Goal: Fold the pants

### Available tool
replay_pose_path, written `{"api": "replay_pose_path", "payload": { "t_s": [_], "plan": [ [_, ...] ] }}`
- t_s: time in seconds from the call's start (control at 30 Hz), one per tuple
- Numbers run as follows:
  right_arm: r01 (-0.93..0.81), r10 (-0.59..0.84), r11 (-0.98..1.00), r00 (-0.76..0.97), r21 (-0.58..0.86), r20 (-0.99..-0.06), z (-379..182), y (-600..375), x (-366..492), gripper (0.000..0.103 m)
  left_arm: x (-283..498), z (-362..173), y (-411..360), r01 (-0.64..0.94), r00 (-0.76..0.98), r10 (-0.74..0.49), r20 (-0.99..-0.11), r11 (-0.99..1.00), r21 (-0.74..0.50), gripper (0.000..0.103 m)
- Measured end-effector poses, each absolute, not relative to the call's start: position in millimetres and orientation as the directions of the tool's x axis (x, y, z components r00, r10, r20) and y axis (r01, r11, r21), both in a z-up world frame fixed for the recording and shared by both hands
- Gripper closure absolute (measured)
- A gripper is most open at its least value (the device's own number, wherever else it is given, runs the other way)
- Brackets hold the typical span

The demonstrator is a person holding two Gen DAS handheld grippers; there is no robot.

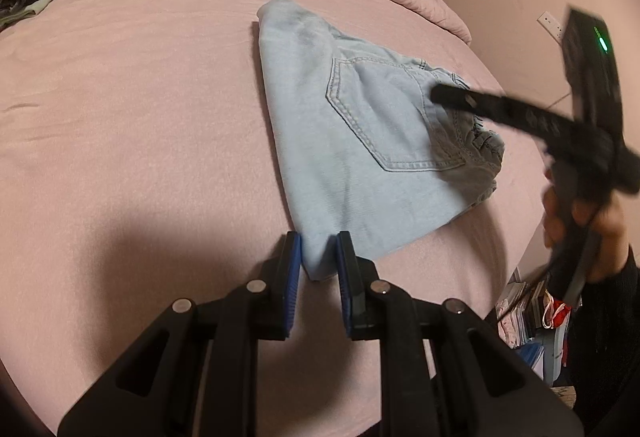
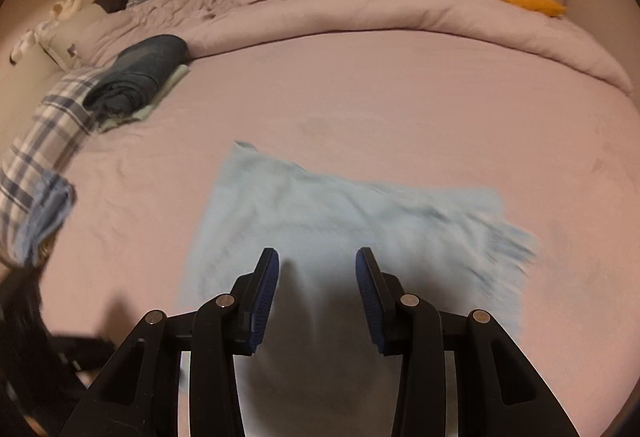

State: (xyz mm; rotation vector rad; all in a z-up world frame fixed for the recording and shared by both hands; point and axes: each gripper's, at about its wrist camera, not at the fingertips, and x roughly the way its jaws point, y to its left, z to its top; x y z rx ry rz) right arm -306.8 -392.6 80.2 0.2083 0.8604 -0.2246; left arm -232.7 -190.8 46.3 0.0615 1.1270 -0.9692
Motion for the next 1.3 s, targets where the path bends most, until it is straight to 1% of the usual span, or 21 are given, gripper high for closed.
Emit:
{"api": "replay_pose_path", "payload": {
  "t_s": [0.13, 0.2, 0.4, 0.5, 0.57, 0.67, 0.73, 0.8, 0.83, 0.9, 0.97, 1.03, 1.17, 1.27, 1.3],
  "plan": [
    [0.322, -0.151, 0.944, 0.624, 0.077, -0.767, 79, -400, -333, 0.063, -231, 46, -190, 0.674, 0.087, -0.617, -0.782, 0.614, -0.410, 0.085],
    [0.337, -0.180, 0.940, 0.609, 0.046, -0.772, 76, -399, -341, 0.063, -232, 46, -190, 0.675, 0.090, -0.614, -0.784, 0.616, -0.405, 0.085],
    [0.311, -0.171, 0.950, 0.570, 0.019, -0.804, 61, -396, -358, 0.063, -233, 45, -193, 0.679, 0.099, -0.603, -0.792, 0.623, -0.390, 0.085],
    [0.316, -0.159, 0.948, 0.575, 0.039, -0.803, 60, -398, -358, 0.063, -232, 45, -192, 0.679, 0.102, -0.600, -0.794, 0.625, -0.385, 0.085],
    [0.323, -0.147, 0.944, 0.579, 0.060, -0.802, 63, -402, -366, 0.063, -232, 45, -191, 0.678, 0.101, -0.599, -0.794, 0.626, -0.385, 0.083],
    [0.327, -0.096, 0.934, 0.619, 0.145, -0.780, 67, -404, -378, 0.062, -231, 44, -188, 0.665, 0.098, -0.604, -0.791, 0.632, -0.399, 0.080],
    [0.331, -0.043, 0.912, 0.664, 0.241, -0.747, 71, -412, -388, 0.058, -231, 45, -187, 0.657, 0.101, -0.605, -0.790, 0.637, -0.404, 0.078],
    [0.346, -0.015, 0.881, 0.703, 0.324, -0.711, 76, -424, -398, 0.049, -231, 46, -187, 0.652, 0.108, -0.608, -0.787, 0.641, -0.405, 0.074],
    [0.365, -0.014, 0.857, 0.722, 0.364, -0.692, 79, -433, -404, 0.046, -233, 45, -186, 0.650, 0.109, -0.610, -0.785, 0.641, -0.408, 0.072],
    [0.388, -0.014, 0.824, 0.742, 0.412, -0.670, 80, -444, -411, 0.036, -234, 44, -184, 0.647, 0.105, -0.615, -0.782, 0.639, -0.416, 0.069],
    [0.405, -0.001, 0.785, 0.758, 0.469, -0.653, 78, -456, -418, 0.033, -234, 44, -184, 0.645, 0.107, -0.617, -0.780, 0.640, -0.418, 0.068],
    [0.428, 0.010, 0.748, 0.757, 0.508, -0.653, 71, -466, -423, 0.033, -236, 45, -183, 0.643, 0.109, -0.617, -0.779, 0.641, -0.418, 0.067],
    [0.458, 0.007, 0.721, 0.745, 0.520, -0.667, 62, -469, -428, 0.032, -236, 49, -182, 0.630, 0.105, -0.628, -0.771, 0.642, -0.437, 0.064],
    [0.477, 0.021, 0.695, 0.735, 0.539, -0.677, 55, -473, -431, 0.024, -233, 53, -180, 0.625, 0.101, -0.652, -0.751, 0.629, -0.462, 0.062],
    [0.482, 0.026, 0.686, 0.733, 0.546, -0.680, 53, -475, -433, 0.024, -232, 54, -180, 0.624, 0.101, -0.661, -0.744, 0.624, -0.470, 0.060]
  ]
}}
